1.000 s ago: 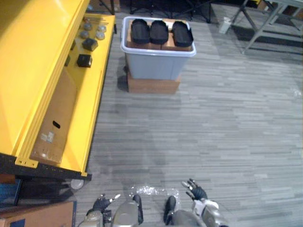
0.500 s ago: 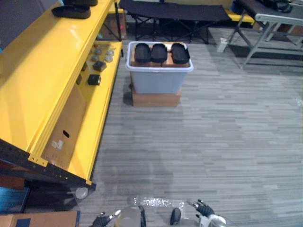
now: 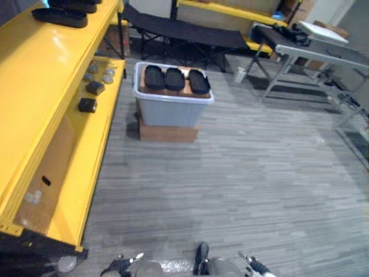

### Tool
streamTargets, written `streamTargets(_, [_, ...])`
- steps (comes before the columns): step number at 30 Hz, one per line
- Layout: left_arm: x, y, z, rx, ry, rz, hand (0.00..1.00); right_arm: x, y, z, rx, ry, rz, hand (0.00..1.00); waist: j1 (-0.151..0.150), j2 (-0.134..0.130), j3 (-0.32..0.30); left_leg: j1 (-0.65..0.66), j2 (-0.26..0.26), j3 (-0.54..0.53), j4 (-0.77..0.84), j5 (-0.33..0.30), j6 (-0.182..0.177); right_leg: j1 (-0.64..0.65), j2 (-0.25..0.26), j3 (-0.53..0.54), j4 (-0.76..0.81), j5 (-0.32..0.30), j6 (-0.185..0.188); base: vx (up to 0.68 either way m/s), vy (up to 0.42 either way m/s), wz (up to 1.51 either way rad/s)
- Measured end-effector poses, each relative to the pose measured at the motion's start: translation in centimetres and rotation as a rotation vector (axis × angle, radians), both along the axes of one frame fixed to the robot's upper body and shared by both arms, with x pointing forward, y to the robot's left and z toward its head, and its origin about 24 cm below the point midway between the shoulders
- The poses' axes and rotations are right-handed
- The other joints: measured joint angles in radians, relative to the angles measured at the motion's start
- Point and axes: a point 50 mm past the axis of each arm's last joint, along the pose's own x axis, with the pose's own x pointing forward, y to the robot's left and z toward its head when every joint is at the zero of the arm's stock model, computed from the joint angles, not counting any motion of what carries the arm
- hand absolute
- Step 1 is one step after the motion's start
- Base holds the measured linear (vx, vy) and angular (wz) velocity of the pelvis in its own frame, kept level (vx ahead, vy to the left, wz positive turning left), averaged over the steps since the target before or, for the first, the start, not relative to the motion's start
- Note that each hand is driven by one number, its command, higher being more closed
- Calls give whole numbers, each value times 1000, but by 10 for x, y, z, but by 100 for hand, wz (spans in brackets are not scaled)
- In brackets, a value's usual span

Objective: Walk over and take plastic housings, then place them on the shelf

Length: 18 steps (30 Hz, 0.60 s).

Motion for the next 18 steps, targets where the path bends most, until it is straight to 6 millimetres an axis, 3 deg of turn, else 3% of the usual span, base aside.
streamTargets(2, [8,-10,2,-43,-35,44,0,-14,-1,-1,-2,33,33,0,-1,15,-4,21,7,-2,-4,-30,-25,-8,5,-3,28,37,-23,352,-257,3])
streamTargets(3, [2,-17,-1,-61,-14,67,0,-18,-4,0,-17,41,52,0,-14,43,-27,22,31,-1,-19,-31,-34,-23,21,-20,53,18,-44,378,-207,5])
streamTargets(4, [-3,-25,-4,-89,5,105,0,-17,-10,1,-46,38,88,0,-20,61,-49,-10,45,-4,34,-9,-52,-21,34,-37,54,-30,-52,436,-232,22])
streamTargets(6, [-10,-35,-7,-143,21,203,0,-8,-18,3,-101,15,162,0,-21,86,-36,-137,85,-31,314,104,-69,44,38,-50,31,-65,-66,217,-239,10])
streamTargets(7, [-60,-3,-16,-86,150,324,0,65,-36,21,-278,-160,434,0,65,68,-20,-221,-71,-92,44,114,-48,237,-32,1,-63,-81,-66,-180,-173,-50])
streamTargets(8, [-81,-1,-19,-62,213,315,0,90,-39,31,-335,-251,470,0,75,81,-21,-244,-93,-110,-122,280,-29,256,-29,9,-81,-91,-40,-131,-103,-77])
streamTargets(9, [-105,0,-22,-43,292,314,0,105,-33,36,-359,-307,497,0,91,85,-23,-235,-95,-110,-159,398,32,278,-21,27,-82,-110,-14,61,36,-22])
streamTargets(10, [-116,2,-23,-37,327,321,0,109,-28,37,-357,-324,514,0,93,74,-24,-221,-105,-110,-172,399,30,287,-35,22,-82,-113,-11,354,28,21])
streamTargets(11, [-123,9,-22,-20,338,337,0,124,-20,43,-363,-369,572,0,111,34,-7,-222,-126,-111,-176,398,29,302,-55,8,-80,-134,-14,305,-14,45])
streamTargets(12, [-124,13,-21,-15,330,365,0,131,-18,46,-369,-386,599,0,113,19,10,-238,-127,-105,-130,386,11,315,-56,-4,-87,-144,-28,140,39,56])
streamTargets(13, [-123,23,-19,2,300,421,0,149,-18,55,-391,-429,629,0,124,-7,52,-339,-118,-93,62,340,-28,345,-60,-12,-97,-151,-37,-161,29,8])
streamTargets(14, [-126,27,-17,17,267,419,0,154,-30,61,-402,-436,613,0,167,-13,48,-349,-107,-92,18,312,-39,341,-56,1,-81,-194,-31,-207,74,-21])
streamTargets(15, [-133,28,-17,32,267,402,0,156,-39,64,-401,-439,586,0,182,-17,45,-348,-109,-101,10,293,-4,341,-58,9,-51,-257,-12,-77,54,-37])
streamTargets(16, [-137,31,-16,52,271,380,0,154,-41,63,-391,-433,561,0,180,-19,38,-346,-114,-105,29,270,57,341,-69,7,-16,-288,-6,247,63,-15])
streamTargets(17, [-140,39,-13,92,264,352,0,145,-39,56,-344,-399,524,0,177,-67,21,-322,-141,-85,22,244,68,332,-111,0,57,-309,13,402,45,-15])
streamTargets(18, [-128,36,-14,98,230,316,0,135,-36,48,-292,-359,524,0,173,-79,12,-279,-141,-75,-6,230,87,269,-137,-29,207,-304,25,425,41,-22])
